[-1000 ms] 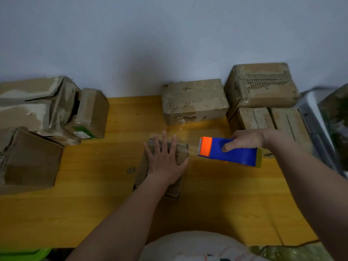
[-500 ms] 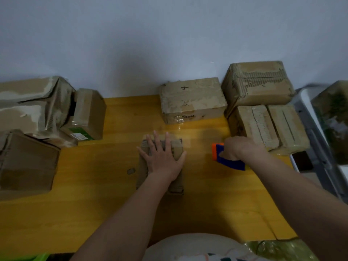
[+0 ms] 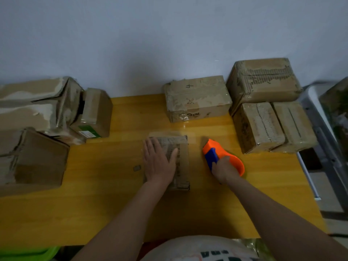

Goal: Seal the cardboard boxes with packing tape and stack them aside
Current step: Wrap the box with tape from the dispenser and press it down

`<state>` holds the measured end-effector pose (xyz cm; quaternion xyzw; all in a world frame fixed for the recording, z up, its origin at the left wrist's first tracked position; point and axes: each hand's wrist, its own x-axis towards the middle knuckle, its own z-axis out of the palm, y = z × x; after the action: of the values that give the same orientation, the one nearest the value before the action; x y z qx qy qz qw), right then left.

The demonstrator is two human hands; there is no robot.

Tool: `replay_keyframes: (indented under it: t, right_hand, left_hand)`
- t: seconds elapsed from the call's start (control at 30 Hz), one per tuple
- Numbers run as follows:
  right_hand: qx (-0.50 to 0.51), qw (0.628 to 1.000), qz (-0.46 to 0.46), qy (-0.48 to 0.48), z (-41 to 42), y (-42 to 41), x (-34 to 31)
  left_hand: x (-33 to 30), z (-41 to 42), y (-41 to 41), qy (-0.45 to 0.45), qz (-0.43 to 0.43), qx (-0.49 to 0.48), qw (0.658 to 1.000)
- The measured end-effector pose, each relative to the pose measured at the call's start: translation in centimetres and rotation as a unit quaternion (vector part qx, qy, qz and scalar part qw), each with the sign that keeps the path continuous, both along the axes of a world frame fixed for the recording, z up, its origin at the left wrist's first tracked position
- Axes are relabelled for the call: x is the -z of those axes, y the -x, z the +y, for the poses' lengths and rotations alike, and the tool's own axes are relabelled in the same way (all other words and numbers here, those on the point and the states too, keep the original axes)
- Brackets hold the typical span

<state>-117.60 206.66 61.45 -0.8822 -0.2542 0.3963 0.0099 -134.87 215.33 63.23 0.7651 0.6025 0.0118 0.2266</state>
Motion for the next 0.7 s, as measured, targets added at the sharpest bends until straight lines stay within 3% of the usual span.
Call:
replay_keyframes:
  t: [0.13, 0.23, 0.3, 0.4, 0.5, 0.7]
  right_hand:
    - [-0.039, 0.999, 0.003, 0.030, -0.1, 0.5, 1.3]
    - [-0.148, 0.978, -0.149, 0.002, 0.6, 0.1, -0.8]
    - [-0.166, 0.948, -0.241, -0.127, 1.6, 0.5, -2.1]
    - [-0.104, 0.920, -0.138, -0.353, 3.7, 3.3, -3.4]
    - [-0.096, 0.927, -0.010, -0.363, 5.0, 6.0, -2.7]
    - [0.011, 0.934, 0.105, -0.340, 5.0, 7.7, -1.1]
  left_hand:
    - [0.0, 0.0, 1.1, 0.024, -0.114, -0.070, 0.991]
    - [-0.7, 0.6, 1.3, 0.026, -0.177, -0.115, 0.977]
    - [-1.0, 1.2, 1.2, 0.025, -0.196, -0.155, 0.968]
    - [-0.7, 2.4, 1.1, 0.044, -0.214, -0.211, 0.953]
    - [-0.1, 3.1, 1.2, 0.071, -0.227, -0.241, 0.941]
    - [0.6, 4.0, 1.6, 0.114, -0.238, -0.275, 0.925]
